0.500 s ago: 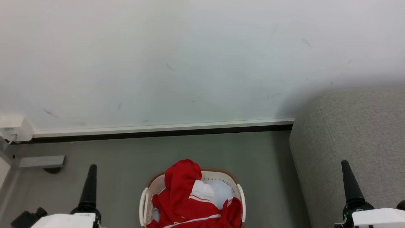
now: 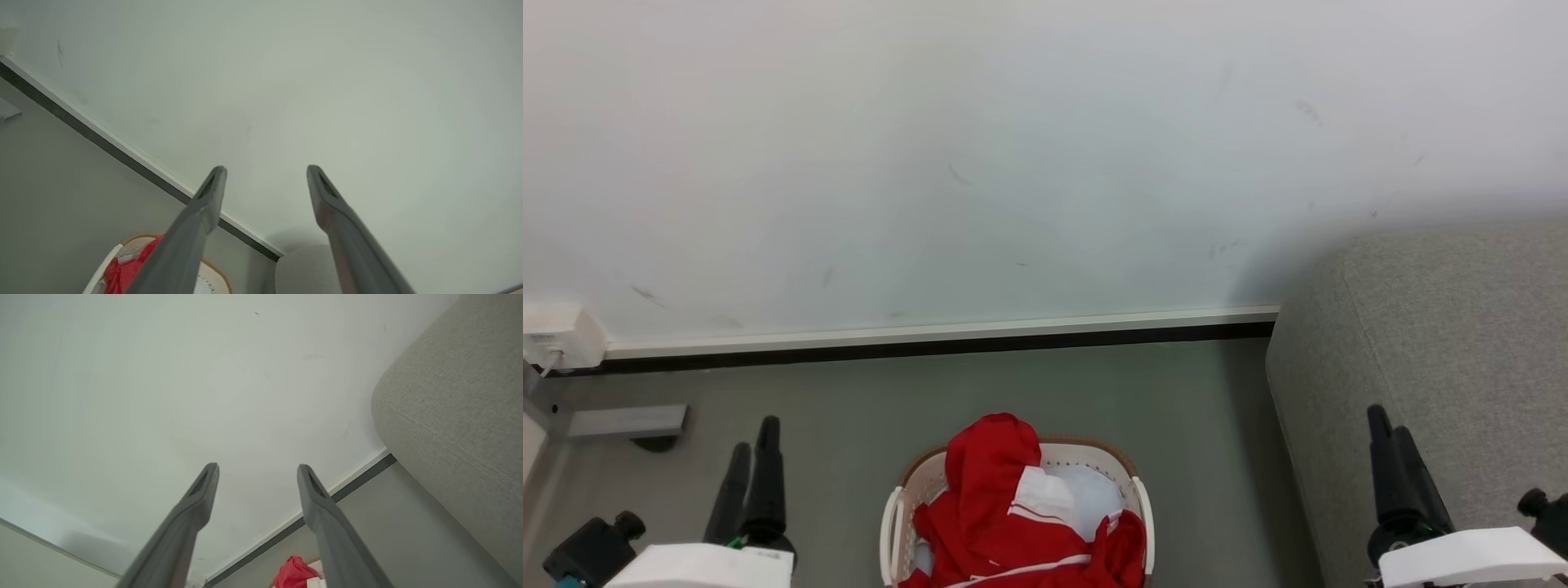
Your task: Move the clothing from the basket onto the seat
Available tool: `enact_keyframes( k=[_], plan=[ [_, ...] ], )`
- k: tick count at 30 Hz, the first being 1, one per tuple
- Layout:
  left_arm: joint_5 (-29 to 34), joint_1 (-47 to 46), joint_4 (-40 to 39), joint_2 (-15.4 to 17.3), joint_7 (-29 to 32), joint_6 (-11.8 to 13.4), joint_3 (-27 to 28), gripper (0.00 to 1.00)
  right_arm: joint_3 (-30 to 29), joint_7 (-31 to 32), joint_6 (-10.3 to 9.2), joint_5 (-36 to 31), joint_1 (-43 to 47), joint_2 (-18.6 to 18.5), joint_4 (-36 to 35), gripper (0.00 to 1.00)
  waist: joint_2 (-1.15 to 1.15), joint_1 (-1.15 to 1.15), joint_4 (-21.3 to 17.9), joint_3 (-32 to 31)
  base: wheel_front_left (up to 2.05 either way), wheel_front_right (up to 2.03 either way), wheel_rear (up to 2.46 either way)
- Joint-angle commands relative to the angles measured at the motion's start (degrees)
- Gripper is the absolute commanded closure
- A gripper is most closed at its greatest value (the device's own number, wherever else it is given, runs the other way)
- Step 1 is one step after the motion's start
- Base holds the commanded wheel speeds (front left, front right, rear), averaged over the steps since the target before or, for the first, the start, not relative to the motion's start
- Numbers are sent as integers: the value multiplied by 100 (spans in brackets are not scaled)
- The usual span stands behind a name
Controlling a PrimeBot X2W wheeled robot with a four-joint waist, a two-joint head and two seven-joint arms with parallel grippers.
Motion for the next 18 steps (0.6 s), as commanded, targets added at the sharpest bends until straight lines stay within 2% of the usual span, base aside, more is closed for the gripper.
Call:
enact_keyframes(
  k=[1,18],
  plan=[
    [240,-75,-95,46,-35,-30,7,0,48,-47,-4,-215,-118,-40,-66,0,0,0,1,-2,0,0,0],
    [1733,-5,-114,86,-330,-37,-65,0,349,-344,-6,-1755,-161,-115,34,0,0,0,-13,-33,0,0,0]
  ],
)
